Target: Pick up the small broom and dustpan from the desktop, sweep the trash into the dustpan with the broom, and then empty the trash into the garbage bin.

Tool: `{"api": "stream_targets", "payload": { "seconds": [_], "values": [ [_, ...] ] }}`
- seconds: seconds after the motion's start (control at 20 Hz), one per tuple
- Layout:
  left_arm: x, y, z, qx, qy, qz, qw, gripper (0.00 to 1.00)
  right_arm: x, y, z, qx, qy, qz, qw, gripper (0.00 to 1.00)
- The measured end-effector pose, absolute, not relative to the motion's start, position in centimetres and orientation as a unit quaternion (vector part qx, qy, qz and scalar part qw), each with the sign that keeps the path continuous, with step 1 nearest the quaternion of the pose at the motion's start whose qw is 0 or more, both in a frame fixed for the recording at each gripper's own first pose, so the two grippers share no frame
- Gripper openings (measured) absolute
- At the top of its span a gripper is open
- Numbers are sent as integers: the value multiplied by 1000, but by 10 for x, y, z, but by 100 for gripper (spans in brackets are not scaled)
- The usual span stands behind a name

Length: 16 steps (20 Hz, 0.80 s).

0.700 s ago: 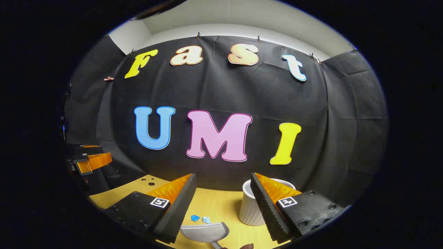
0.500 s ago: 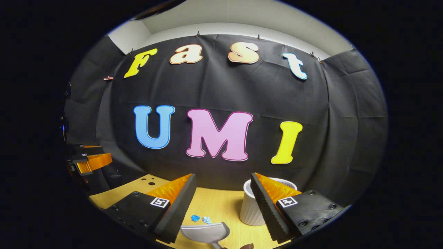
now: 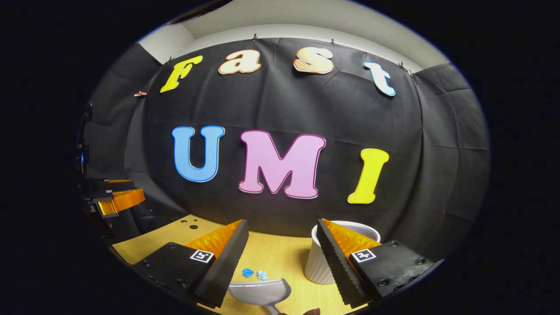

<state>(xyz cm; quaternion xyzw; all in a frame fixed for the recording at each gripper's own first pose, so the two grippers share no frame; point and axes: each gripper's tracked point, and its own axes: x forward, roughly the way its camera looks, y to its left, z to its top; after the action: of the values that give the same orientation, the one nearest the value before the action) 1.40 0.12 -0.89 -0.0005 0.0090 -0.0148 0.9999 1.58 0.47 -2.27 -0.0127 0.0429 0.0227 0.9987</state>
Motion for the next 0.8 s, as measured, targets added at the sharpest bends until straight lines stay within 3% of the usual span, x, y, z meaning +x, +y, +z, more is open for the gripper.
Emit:
{"api": "stream_targets", "payload": {
  "seconds": [0.3,0.55,0.8],
  "values": [
    [13,9,-19,5,8,-13,1000,95,5,11,-115,-31,207,78,975,98],
    [8,15,-35,-1,17,-7,1000,95,-28,17,-219,-25,377,122,918,98],
    [8,21,-49,-4,29,-4,1000,95,-50,14,-292,-56,495,143,855,98]
  ]
}}
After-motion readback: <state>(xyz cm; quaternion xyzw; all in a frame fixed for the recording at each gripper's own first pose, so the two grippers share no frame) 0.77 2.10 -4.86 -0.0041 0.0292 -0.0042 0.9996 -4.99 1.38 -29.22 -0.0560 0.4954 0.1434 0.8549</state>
